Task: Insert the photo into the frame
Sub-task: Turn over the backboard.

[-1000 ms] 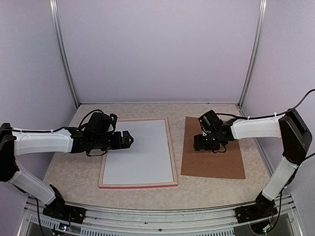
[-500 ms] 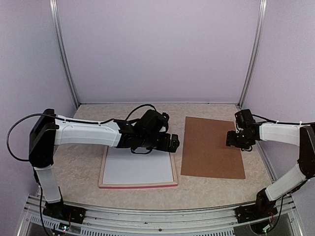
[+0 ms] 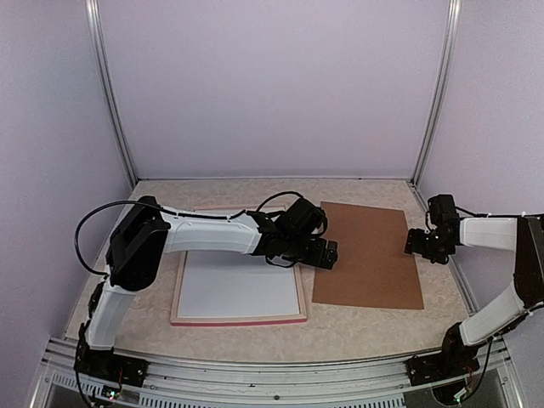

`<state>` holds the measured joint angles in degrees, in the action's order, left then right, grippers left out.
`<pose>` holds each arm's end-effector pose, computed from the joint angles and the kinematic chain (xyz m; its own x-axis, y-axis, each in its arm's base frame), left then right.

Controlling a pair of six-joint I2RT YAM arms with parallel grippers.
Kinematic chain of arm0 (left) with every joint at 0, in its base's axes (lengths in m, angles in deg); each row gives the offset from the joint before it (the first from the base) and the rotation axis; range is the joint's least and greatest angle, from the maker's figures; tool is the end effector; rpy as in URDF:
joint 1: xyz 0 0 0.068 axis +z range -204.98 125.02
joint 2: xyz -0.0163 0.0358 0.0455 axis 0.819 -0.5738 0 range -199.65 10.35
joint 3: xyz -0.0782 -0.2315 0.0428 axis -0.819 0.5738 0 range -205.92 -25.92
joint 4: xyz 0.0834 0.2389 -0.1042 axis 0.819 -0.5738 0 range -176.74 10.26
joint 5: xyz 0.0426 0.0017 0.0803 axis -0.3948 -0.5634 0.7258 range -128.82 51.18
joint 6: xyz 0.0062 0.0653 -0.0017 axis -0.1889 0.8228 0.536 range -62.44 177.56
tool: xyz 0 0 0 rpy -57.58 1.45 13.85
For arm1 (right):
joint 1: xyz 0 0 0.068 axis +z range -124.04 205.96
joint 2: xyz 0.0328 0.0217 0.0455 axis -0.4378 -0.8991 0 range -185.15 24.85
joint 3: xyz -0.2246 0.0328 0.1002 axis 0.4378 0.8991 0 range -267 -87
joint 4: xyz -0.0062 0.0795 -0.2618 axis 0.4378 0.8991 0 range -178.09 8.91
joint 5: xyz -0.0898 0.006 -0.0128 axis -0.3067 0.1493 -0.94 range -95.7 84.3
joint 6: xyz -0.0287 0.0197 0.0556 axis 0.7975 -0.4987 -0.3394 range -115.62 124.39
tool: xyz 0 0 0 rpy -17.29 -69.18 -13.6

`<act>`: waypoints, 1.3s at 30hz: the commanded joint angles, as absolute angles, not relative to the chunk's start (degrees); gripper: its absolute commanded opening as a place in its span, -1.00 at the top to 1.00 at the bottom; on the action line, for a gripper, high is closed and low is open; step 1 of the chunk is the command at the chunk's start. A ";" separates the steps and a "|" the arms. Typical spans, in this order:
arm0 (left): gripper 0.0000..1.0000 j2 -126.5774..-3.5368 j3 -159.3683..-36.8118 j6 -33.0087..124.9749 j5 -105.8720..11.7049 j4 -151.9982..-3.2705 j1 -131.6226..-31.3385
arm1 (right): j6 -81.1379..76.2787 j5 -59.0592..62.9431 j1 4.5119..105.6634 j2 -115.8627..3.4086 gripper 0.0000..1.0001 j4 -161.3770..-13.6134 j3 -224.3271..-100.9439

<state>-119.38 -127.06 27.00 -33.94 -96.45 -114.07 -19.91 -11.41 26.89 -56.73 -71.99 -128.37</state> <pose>0.2688 -0.4403 0.1369 -0.7335 0.2387 -0.6364 0.5238 0.7951 -0.3056 0.2904 -0.0005 0.1242 -0.7422 0.3974 -0.5396 0.3780 0.9131 0.1527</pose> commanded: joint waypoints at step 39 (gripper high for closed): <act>-0.82 -128.36 -129.82 14.33 -42.85 -92.12 -115.94 | -26.19 18.00 22.98 -58.31 -0.37 -86.11 -118.03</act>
<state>-129.66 -135.24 18.12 -35.12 -93.56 -114.49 -23.23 8.08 22.45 -58.85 -87.66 -119.49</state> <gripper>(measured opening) 0.919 0.698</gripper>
